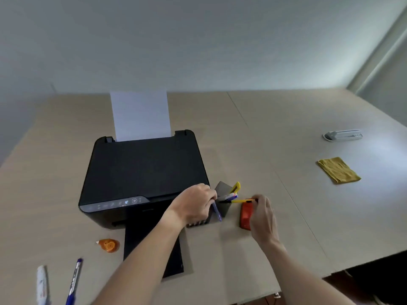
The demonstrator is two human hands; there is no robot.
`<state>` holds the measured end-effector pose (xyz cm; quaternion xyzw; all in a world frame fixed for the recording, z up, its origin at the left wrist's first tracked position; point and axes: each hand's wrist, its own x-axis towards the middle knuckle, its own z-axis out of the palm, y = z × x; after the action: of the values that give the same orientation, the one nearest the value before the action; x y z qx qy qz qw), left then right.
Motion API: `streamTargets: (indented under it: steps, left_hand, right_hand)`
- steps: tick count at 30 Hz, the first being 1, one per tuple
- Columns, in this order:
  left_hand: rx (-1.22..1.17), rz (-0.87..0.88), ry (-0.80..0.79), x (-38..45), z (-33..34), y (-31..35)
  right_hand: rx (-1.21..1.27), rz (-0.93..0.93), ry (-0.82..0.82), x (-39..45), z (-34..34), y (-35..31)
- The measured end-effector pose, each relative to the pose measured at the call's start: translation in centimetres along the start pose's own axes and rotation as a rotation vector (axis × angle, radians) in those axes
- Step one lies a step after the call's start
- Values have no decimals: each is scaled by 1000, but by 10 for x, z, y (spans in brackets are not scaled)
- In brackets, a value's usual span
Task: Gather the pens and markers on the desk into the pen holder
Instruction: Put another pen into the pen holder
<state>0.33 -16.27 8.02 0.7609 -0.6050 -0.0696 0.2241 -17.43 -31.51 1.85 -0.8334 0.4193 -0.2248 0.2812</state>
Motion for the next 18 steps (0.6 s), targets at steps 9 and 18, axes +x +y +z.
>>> streamTargets:
  steps: [9, 18]
  left_hand:
    - [195, -50, 143, 47, -15, -3]
    - [253, -142, 41, 70, 7, -2]
  right_hand:
    - [48, -1, -101, 21, 13, -19]
    - [-112, 143, -203, -10, 4, 6]
